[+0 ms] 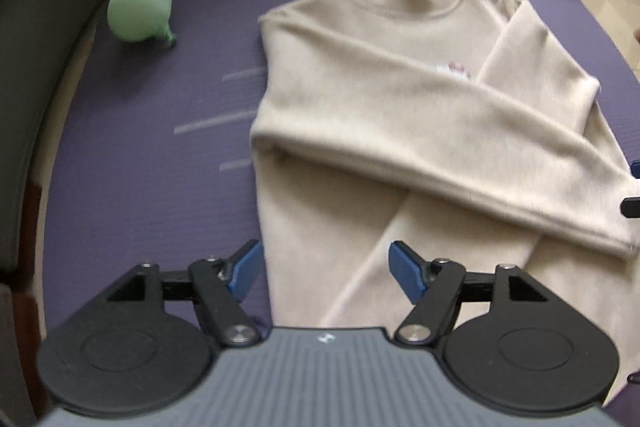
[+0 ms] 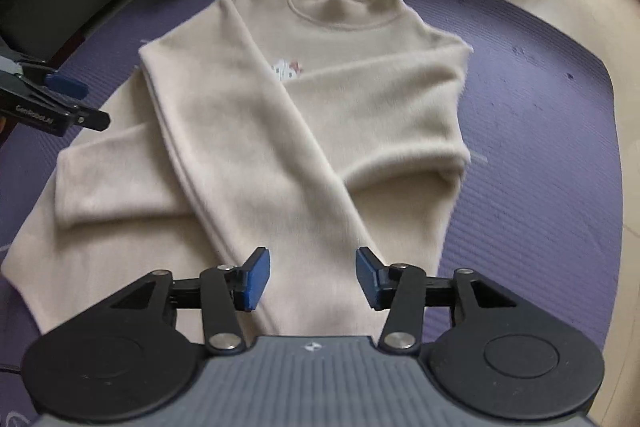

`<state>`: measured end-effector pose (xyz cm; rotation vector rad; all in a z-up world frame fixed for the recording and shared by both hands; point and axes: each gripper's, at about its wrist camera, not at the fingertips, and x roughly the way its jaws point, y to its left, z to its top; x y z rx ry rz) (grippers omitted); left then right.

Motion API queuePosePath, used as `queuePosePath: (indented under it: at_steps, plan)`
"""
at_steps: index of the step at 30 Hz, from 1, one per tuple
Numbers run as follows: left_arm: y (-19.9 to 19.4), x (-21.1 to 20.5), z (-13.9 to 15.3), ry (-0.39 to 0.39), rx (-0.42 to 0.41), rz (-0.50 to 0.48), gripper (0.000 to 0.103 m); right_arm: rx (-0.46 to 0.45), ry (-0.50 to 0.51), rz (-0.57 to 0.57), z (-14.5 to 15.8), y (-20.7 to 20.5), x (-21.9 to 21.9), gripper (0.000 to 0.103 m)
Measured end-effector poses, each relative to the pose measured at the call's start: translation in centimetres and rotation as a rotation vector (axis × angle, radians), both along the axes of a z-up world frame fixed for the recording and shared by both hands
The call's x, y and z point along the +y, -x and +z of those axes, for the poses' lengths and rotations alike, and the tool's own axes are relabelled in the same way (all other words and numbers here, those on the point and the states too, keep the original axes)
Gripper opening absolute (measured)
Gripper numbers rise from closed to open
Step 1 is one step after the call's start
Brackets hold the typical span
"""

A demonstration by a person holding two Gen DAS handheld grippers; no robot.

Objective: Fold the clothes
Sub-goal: 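Move both open grippers down to the sweater hem edge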

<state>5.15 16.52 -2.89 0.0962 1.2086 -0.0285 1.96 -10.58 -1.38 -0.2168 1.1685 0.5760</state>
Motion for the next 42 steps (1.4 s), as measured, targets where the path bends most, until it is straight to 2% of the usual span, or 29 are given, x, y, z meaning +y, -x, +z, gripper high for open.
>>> queuePosePath:
  at_steps: [8, 12, 20, 26, 33, 38, 40, 41, 42]
  plan:
    - [2.0, 0.4, 0.1, 0.057, 0.090, 0.035, 0.078, 0.084, 0.044, -0.048, -0.4, 2.3, -1.6, 0.051]
    - [3.4, 1.1, -0.3, 0.103, 0.134, 0.018, 0.079, 0.123, 0.052, -0.055, -0.8, 3.6, -2.4, 0.052]
    - [8.0, 1.8, -2.8, 0.163, 0.292, -0.053, 0.078, 0.230, 0.066, -0.069, -2.1, 7.3, -4.4, 0.052]
    - [9.7, 2.5, -3.9, 0.207, 0.394, -0.023, 0.077, 0.312, 0.074, -0.107, -3.0, 9.6, -6.2, 0.052]
    - [10.8, 2.7, -5.1, 0.262, 0.491, 0.022, 0.069, 0.387, 0.048, -0.134, -3.4, 10.8, -7.0, 0.052]
    - [10.9, 2.7, -5.5, 0.273, 0.503, 0.027, 0.066, 0.435, 0.041, -0.146, -3.9, 11.5, -7.0, 0.051]
    - [10.9, 2.8, -5.5, 0.264, 0.499, 0.031, 0.056, 0.438, 0.043, -0.147, -4.0, 11.9, -6.9, 0.052]
    - [10.9, 2.7, -5.4, 0.245, 0.497, 0.021, 0.047, 0.432, 0.049, -0.142, -4.0, 12.1, -6.8, 0.051]
    - [11.0, 2.7, -5.4, 0.233, 0.496, 0.013, 0.039, 0.426, 0.057, -0.135, -4.0, 12.3, -6.6, 0.044]
